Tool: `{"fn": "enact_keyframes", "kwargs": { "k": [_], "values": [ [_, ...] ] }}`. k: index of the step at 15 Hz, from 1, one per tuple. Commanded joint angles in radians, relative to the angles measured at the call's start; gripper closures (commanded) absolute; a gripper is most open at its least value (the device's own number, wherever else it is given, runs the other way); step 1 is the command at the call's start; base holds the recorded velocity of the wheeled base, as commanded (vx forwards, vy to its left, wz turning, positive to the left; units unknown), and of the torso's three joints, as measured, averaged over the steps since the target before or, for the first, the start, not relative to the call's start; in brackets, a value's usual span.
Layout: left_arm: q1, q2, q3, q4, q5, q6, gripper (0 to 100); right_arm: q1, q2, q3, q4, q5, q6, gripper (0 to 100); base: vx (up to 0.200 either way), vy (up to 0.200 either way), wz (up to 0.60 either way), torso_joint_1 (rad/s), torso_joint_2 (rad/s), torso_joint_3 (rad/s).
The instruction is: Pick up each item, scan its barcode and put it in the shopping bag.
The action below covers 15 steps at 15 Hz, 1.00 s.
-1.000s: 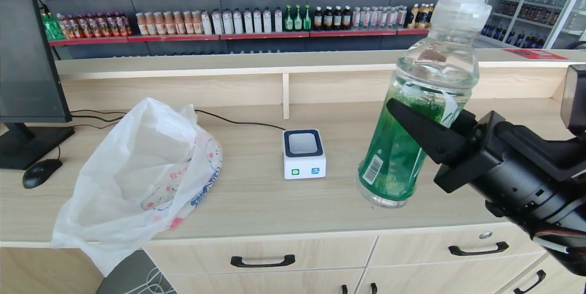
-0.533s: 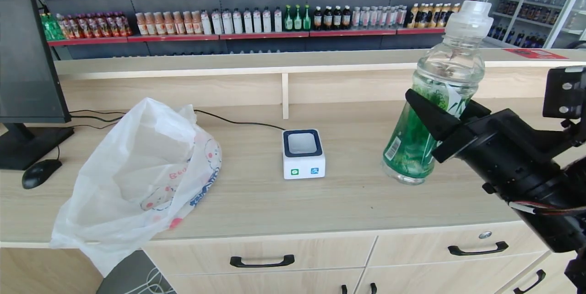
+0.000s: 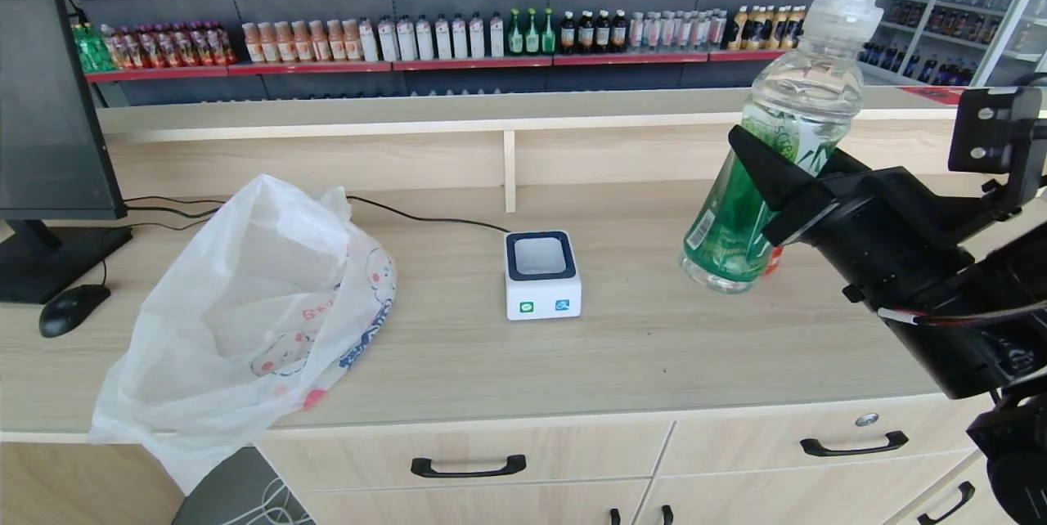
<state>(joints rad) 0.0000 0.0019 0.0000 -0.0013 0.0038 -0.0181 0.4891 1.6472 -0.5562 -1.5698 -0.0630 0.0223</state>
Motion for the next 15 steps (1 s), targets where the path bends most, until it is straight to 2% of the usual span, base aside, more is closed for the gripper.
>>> {"fn": "enact_keyframes", "kwargs": {
  "k": [1, 2, 5, 11, 15],
  "values": [
    [0.000, 0.000, 0.000, 0.000, -0.001, 0.001, 0, -0.012, -0.004, 0.002, -0.001, 0.003, 0.001, 100, 0.000, 0.000, 0.00, 0.000, 0.00, 0.000],
    [0.000, 0.000, 0.000, 0.000, -0.001, 0.003, 0, -0.012, -0.004, 0.001, -0.001, 0.003, 0.001, 100, 0.000, 0.000, 0.00, 0.000, 0.00, 0.000],
    [0.000, 0.000, 0.000, 0.000, -0.001, 0.004, 0, -0.012, -0.004, -0.008, -0.001, 0.005, 0.008, 100, -0.200, 0.000, 0.00, 0.001, 0.01, 0.002],
    [0.000, 0.000, 0.000, 0.000, -0.001, 0.006, 0, -0.018, -0.030, -0.005, -0.001, 0.005, 0.013, 100, 0.000, 0.000, 0.00, 0.000, 0.00, 0.000],
    [0.000, -0.002, 0.000, 0.000, -0.001, 0.006, 0, -0.027, -0.056, 0.012, -0.001, 0.005, 0.019, 100, 0.000, 0.200, 0.00, -0.001, 0.01, 0.004]
  ]
}}
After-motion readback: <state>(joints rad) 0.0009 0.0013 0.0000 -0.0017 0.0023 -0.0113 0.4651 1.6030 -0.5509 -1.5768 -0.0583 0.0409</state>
